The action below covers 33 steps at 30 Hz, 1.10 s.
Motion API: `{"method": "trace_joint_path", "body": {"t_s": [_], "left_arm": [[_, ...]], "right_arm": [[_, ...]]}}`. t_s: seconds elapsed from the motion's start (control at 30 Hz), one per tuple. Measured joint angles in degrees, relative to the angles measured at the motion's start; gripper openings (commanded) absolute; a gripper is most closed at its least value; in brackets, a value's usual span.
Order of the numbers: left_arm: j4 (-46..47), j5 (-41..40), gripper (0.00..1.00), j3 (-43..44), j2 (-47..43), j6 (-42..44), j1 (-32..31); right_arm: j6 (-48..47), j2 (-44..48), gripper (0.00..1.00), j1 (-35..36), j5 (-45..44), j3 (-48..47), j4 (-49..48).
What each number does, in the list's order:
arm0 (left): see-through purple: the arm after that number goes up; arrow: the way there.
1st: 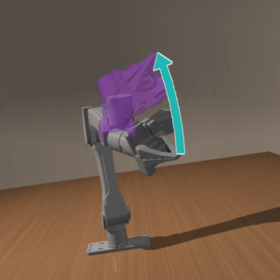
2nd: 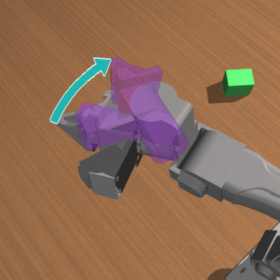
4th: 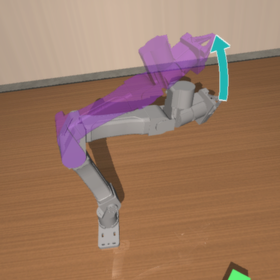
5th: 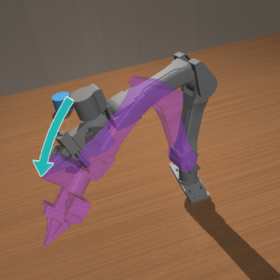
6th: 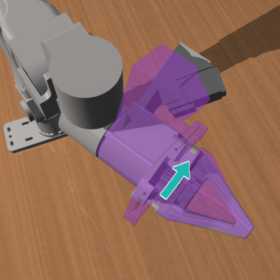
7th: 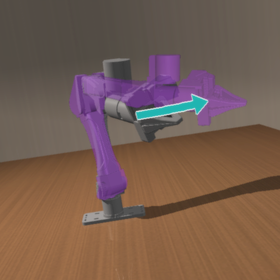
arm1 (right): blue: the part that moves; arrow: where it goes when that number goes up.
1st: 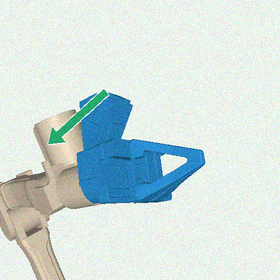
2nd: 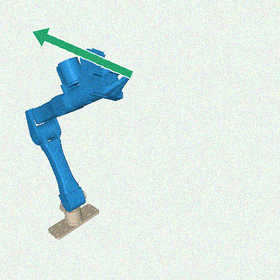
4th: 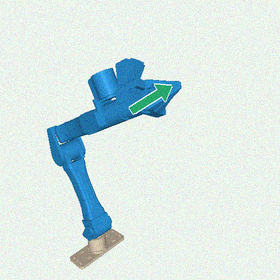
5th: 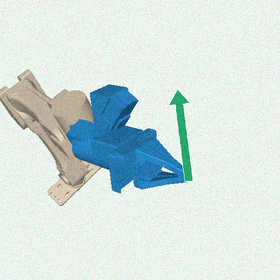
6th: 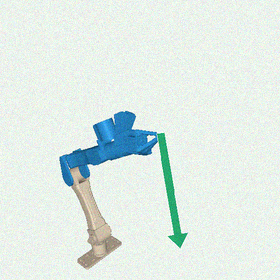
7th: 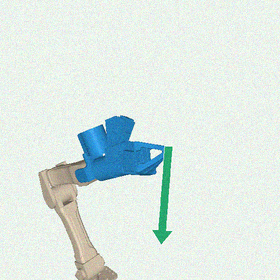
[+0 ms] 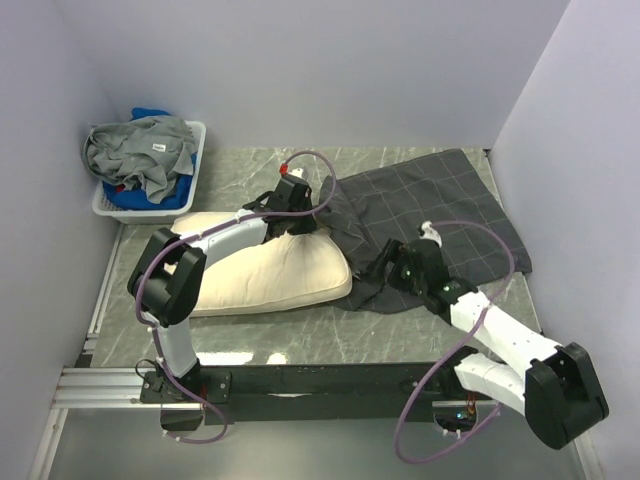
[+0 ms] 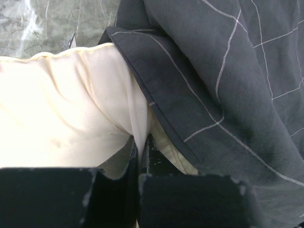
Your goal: Put the pillow into the pillowcase
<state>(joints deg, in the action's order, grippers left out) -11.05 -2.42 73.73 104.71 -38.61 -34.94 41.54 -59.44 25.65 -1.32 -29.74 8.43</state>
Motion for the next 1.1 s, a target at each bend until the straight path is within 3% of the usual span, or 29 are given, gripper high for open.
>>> {"method": "trace_joint_path", "body": {"t_s": [0.07, 0.17, 0.2, 0.3, 0.53, 0.77, 0.9, 0.97, 1.07, 1.1], "left_arm": [[0.00, 0.00, 0.01, 0.00, 0.00, 0.00, 0.00], [0.02, 0.04, 0.01, 0.00, 0.00, 0.00, 0.00], [0.02, 0.07, 0.01, 0.00, 0.00, 0.00, 0.00], [0.04, 0.11, 0.01, 0.00, 0.00, -0.04, 0.00], [-0.15, 0.20, 0.01, 0.13, 0.00, -0.24, 0.02], [-0.81, 0.22, 0.01, 0.68, 0.00, -0.66, 0.07], [-0.83, 0.22, 0.01, 0.68, 0.00, -1.20, 0.13], [-0.83, 0.22, 0.01, 0.68, 0.00, -1.27, 0.15], [-0.83, 0.22, 0.01, 0.68, 0.00, -1.31, 0.15], [-0.83, 0.22, 0.01, 0.68, 0.00, -1.33, 0.15]], "right_arm": [[2.40, 1.79, 0.86, -0.04, -0.90, 4.02, -2.03], [5.01, 4.20, 0.72, -0.04, -1.33, 7.78, -3.61], [5.38, 4.17, 0.63, -0.04, -1.27, 7.80, -3.96], [6.40, 2.21, 0.55, -0.02, -0.46, 7.43, -7.58], [7.02, -4.24, 0.56, 0.52, 1.70, 5.64, -10.49], [6.69, -4.33, 0.57, 1.22, 1.36, 5.42, -10.10], [5.73, -3.74, 0.71, 1.22, -0.66, 5.38, -8.28], [4.98, -3.19, 0.73, 1.22, -1.79, 5.38, -7.21], [4.63, -2.93, 0.67, 1.22, -2.14, 5.38, -7.41], [4.55, -2.95, 0.59, 1.22, -2.08, 5.38, -7.74]]}}
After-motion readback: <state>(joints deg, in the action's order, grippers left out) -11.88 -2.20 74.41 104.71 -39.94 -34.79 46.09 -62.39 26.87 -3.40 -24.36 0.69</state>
